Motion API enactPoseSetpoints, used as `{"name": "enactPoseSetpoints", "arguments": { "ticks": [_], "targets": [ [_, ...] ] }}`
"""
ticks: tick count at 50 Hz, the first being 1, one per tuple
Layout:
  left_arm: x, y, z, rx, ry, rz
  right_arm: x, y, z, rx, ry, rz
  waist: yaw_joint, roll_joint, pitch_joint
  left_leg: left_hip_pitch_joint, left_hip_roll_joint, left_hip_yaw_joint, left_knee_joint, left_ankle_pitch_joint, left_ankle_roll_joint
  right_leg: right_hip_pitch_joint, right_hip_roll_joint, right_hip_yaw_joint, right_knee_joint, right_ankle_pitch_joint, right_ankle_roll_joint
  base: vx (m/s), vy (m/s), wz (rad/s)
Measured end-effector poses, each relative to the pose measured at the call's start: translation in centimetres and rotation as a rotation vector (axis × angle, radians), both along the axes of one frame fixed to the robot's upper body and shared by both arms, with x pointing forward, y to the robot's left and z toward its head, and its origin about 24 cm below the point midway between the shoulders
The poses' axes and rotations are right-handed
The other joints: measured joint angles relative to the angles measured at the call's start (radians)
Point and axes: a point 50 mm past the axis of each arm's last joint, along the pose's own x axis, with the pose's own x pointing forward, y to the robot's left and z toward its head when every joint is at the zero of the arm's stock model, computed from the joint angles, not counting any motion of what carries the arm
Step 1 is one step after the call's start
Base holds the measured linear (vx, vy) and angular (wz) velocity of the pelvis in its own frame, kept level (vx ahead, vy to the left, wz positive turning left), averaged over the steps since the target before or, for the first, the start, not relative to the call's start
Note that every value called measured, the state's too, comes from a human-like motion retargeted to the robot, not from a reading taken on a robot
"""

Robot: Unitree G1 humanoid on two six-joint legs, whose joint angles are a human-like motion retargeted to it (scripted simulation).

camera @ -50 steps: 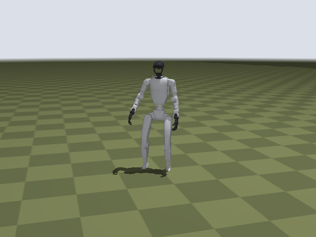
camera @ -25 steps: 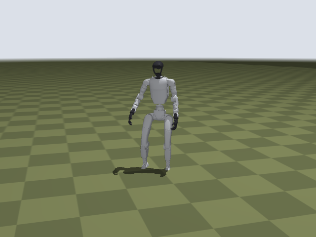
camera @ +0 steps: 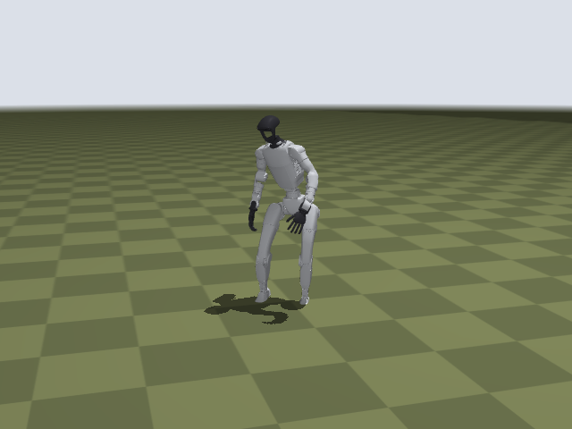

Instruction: Sport exercise

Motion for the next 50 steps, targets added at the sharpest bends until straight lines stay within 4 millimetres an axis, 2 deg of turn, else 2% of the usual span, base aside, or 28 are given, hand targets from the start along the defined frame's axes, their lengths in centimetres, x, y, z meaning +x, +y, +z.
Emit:
{"name": "enactPoseSetpoints", "arguments": {
  "ticks": [2, 6, 10, 13, 18, 21, 27, 33, 43, 50],
  "targets": [
    [2.3, 1.4, 4.3, 0.075, -0.121, -0.054, 0.5, 0.0, 0.4, 0.016, -0.024, 0.000, -0.021, 0.025, 0.016, -0.071, 0.031, 0.010, 0.020, -0.006, -0.009, -0.070, 0.031, 0.001, -0.007, 0.023, -0.003, -0.05, -0.04, -0.41],
    [5.1, 2.8, 11.9, 0.195, -0.324, -0.143, 0.3, -0.2, 0.6, 0.035, -0.039, -0.004, -0.075, 0.038, 0.058, -0.181, 0.071, 0.025, 0.121, -0.042, -0.022, -0.166, 0.063, 0.009, 0.031, 0.027, -0.004, -0.05, -0.05, -0.34],
    [6.6, 3.3, 19.6, 0.298, -0.509, -0.209, 0.8, -0.1, 1.2, 0.064, -0.071, 0.006, -0.105, 0.049, 0.101, -0.285, 0.129, 0.025, 0.227, -0.082, -0.036, -0.249, 0.109, 0.003, 0.057, 0.031, -0.009, -0.04, -0.06, -0.44],
    [7.1, 3.0, 24.5, 0.366, -0.622, -0.249, 1.4, 0.2, 1.7, 0.083, -0.100, 0.026, -0.118, 0.049, 0.130, -0.349, 0.172, 0.019, 0.306, -0.112, -0.043, -0.298, 0.143, -0.006, 0.081, 0.029, -0.013, -0.02, -0.06, -0.48],
    [7.3, 1.4, 30.7, 0.449, -0.768, -0.317, 2.4, 1.1, 2.4, 0.111, -0.142, 0.068, -0.130, 0.032, 0.165, -0.424, 0.229, 0.006, 0.412, -0.156, -0.047, -0.360, 0.190, -0.018, 0.123, 0.016, -0.018, -0.01, -0.06, -0.43],
    [7.3, 0.2, 33.1, 0.479, -0.834, -0.361, 2.9, 1.6, 2.7, 0.118, -0.160, 0.095, -0.136, 0.017, 0.177, -0.457, 0.253, -0.001, 0.466, -0.181, -0.046, -0.390, 0.209, -0.023, 0.154, 0.004, -0.021, 0.00, -0.05, -0.33],
    [6.9, -2.8, 36.5, 0.511, -0.935, -0.461, 3.8, 2.5, 3.4, 0.115, -0.192, 0.157, -0.145, -0.013, 0.197, -0.502, 0.294, -0.016, 0.557, -0.226, -0.040, -0.433, 0.242, -0.035, 0.212, -0.019, -0.022, 0.00, -0.03, -0.26],
    [6.1, -5.4, 38.1, 0.522, -0.997, -0.560, 4.5, 3.1, 4.1, 0.085, -0.218, 0.221, -0.155, -0.036, 0.213, -0.520, 0.322, -0.024, 0.617, -0.254, -0.039, -0.451, 0.262, -0.044, 0.250, -0.034, -0.020, 0.00, -0.01, -0.10],
    [5.7, -7.2, 37.8, 0.510, -0.985, -0.649, 5.3, 3.2, 4.6, 0.016, -0.227, 0.298, -0.169, -0.036, 0.210, -0.503, 0.339, -0.022, 0.624, -0.247, -0.051, -0.425, 0.274, -0.045, 0.231, -0.037, -0.008, 0.00, 0.00, 0.00],
    [6.0, -6.3, 36.2, 0.460, -0.911, -0.634, 5.7, 3.0, 4.8, -0.021, -0.208, 0.342, -0.159, -0.016, 0.173, -0.475, 0.330, -0.005, 0.563, -0.212, -0.055, -0.394, 0.273, -0.031, 0.157, -0.015, 0.014, 0.00, 0.00, 0.00]
  ]
}}
